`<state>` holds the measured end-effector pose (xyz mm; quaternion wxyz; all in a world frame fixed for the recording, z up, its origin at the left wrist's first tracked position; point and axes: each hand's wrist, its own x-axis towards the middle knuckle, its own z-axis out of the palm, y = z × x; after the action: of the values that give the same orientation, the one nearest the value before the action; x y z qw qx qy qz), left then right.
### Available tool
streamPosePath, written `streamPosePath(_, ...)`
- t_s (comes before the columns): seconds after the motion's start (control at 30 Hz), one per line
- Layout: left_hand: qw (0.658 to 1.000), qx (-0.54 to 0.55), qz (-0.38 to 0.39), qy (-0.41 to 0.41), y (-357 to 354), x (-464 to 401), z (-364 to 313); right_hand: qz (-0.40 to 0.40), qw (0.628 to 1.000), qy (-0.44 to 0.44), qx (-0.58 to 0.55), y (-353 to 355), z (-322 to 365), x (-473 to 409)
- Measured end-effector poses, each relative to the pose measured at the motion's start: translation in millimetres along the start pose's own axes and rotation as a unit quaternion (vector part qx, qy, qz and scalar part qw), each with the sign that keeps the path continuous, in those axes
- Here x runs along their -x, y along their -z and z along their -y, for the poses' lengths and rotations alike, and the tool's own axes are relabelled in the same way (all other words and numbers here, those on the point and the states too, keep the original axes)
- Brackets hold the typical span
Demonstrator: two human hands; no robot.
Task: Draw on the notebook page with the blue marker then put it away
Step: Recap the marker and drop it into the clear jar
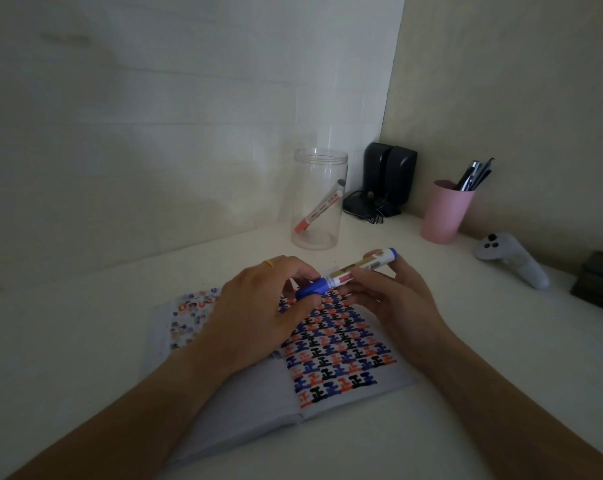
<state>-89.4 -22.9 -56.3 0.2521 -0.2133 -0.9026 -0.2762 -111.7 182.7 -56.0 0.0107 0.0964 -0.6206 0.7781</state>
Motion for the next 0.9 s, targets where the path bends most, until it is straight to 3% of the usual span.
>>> streamPosePath(0.23, 0.999, 0.049, -0.018, 0.011, 4, -1, -4, 0.016, 0.996, -0.03, -0.087, -3, 4, 4)
streamPosePath(0.67, 0.985, 0.168, 0.007, 0.041, 7, 2, -17, 0.061, 0.993, -0.019, -0.095, 0, 2, 13)
streamPosePath(0.8, 0.96, 0.264, 0.015, 0.096, 9, -4, -17, 0.04, 0.992, -0.014, -0.122, -5, 5, 10)
streamPosePath(0.9, 0.908, 0.386, 0.052, 0.154, 11, -12, -12, -0.048, 0.993, 0.003, -0.108, 4, 8, 2)
